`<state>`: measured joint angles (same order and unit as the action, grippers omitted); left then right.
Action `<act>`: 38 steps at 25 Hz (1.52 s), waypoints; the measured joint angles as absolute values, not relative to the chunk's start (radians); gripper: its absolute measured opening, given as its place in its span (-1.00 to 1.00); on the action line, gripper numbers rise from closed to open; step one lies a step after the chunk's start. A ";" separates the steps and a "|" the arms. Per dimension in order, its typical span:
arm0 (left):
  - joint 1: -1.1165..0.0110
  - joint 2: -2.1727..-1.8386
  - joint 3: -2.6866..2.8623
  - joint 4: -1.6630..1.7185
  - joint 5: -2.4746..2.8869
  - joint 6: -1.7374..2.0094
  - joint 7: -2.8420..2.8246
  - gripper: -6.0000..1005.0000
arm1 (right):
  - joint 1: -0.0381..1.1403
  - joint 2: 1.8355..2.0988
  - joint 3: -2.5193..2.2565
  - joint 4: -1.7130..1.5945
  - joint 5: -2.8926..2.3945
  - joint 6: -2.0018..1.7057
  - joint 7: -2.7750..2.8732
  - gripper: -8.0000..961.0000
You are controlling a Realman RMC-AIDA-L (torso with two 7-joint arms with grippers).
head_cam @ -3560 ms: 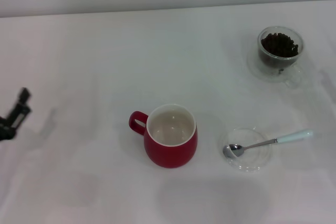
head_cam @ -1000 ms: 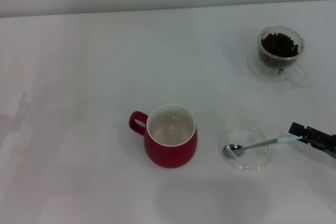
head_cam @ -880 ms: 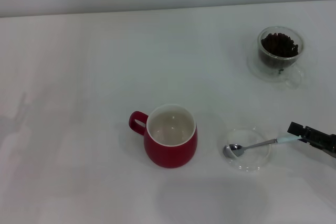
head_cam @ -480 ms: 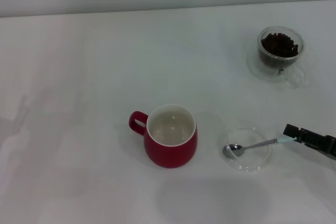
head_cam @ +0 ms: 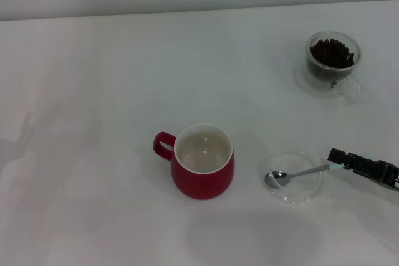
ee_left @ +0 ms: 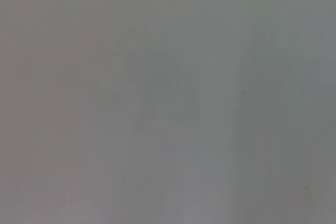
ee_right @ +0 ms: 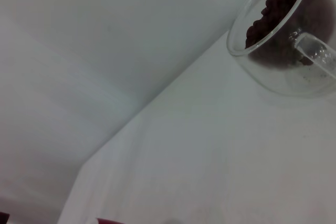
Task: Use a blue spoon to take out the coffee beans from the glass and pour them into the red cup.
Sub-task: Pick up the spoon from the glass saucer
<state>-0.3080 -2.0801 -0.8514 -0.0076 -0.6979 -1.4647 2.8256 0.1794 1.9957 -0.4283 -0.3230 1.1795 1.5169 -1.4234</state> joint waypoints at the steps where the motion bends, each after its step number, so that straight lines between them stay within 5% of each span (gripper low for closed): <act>1: -0.309 -2.080 -0.851 -0.008 -0.698 -1.464 2.826 0.54 | 0.180 1.996 -0.430 -0.323 1.179 1.515 -1.423 0.46; 4: -0.310 -2.080 -0.851 -0.008 -0.698 -1.462 2.826 0.54 | 0.181 1.997 -0.433 -0.323 1.179 1.509 -1.424 0.45; 18: -0.311 -2.080 -0.851 -0.008 -0.698 -1.457 2.826 0.54 | 0.181 1.997 -0.421 -0.324 1.186 1.508 -1.423 -0.34; 38: -0.311 -2.080 -0.850 -0.008 -0.698 -1.457 2.826 0.54 | 0.197 1.999 -0.414 -0.314 1.194 1.487 -1.436 -0.65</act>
